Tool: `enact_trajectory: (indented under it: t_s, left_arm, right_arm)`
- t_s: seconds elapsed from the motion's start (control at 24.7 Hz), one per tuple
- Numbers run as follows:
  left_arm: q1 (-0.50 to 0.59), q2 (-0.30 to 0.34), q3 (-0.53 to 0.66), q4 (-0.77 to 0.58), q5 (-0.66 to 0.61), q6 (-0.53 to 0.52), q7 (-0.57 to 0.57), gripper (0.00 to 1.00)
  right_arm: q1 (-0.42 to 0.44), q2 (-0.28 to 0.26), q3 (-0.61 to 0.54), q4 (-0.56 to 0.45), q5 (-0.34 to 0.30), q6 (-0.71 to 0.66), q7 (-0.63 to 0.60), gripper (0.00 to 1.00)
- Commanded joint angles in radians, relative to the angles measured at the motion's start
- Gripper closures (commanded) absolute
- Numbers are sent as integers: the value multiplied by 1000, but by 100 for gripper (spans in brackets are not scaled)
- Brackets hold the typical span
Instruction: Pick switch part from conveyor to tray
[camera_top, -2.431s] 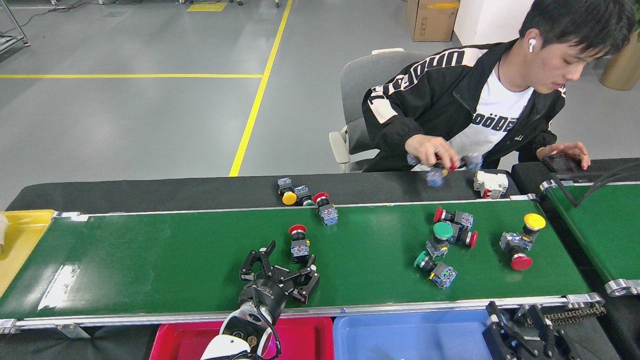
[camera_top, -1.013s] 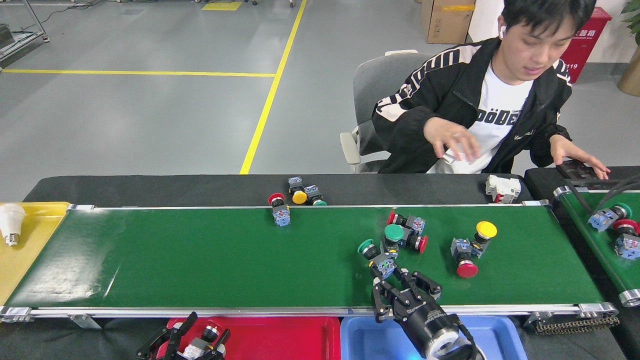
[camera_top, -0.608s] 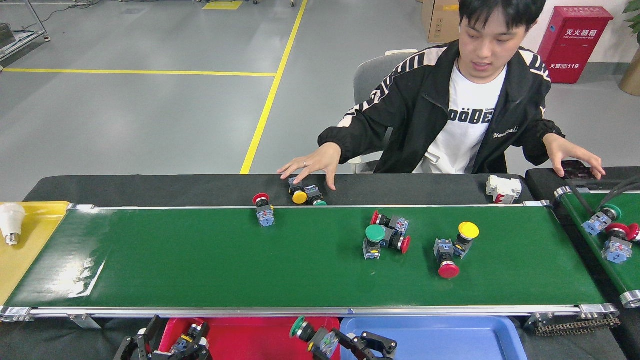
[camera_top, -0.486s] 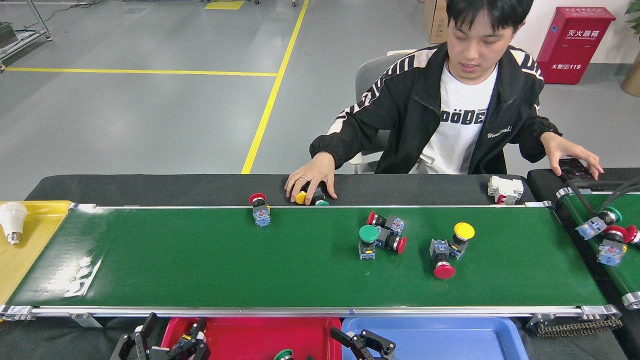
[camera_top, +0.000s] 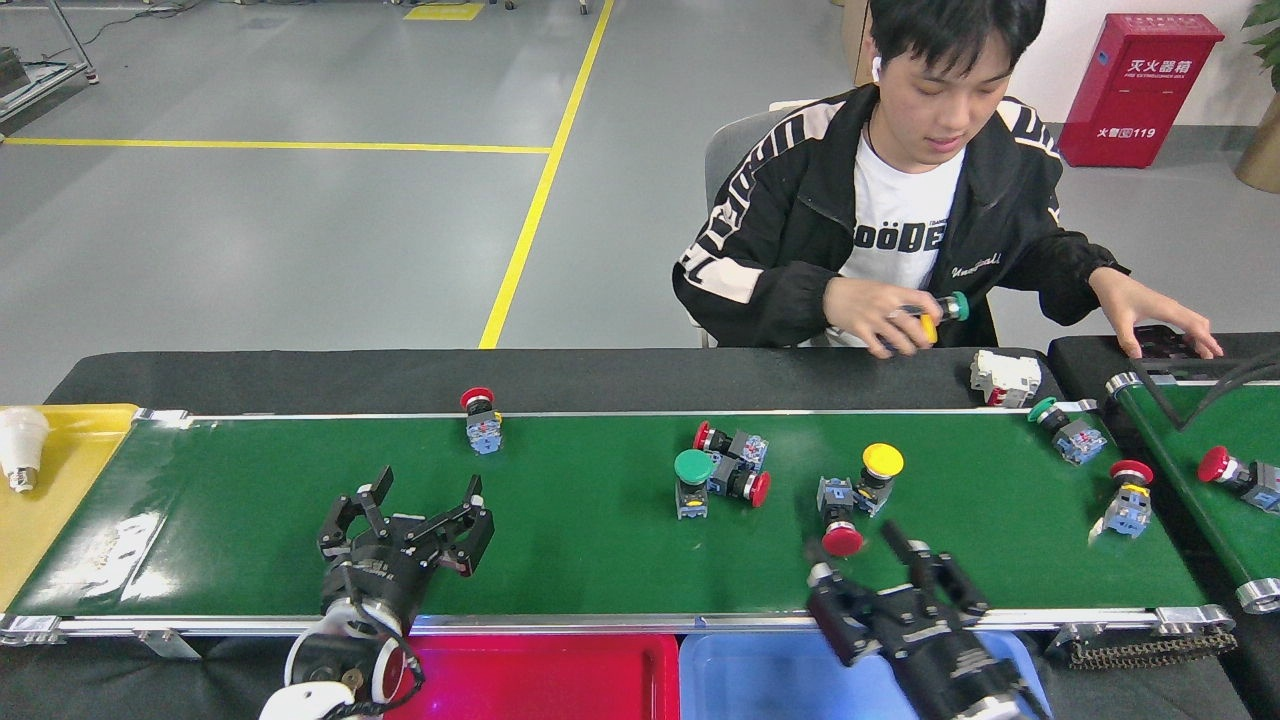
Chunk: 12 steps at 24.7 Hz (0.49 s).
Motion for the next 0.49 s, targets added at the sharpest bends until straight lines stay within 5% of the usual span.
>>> enact_trajectory:
  t_s: [0.0,0.24,0.45]
  left_arm:
    - [-56,-3,-2,48,-3,16,6,0]
    - [-227,6,-2,286,-3,64,47,0]
    - [-333,23,-16,473,-3,104,87,3]
  right_arm:
    - [27,1,-21,-15,-3,0,-39,5]
    - [41,7,10,-16,21,5,-32,9]
    - [-68,42,238,33,127,169,11,10]
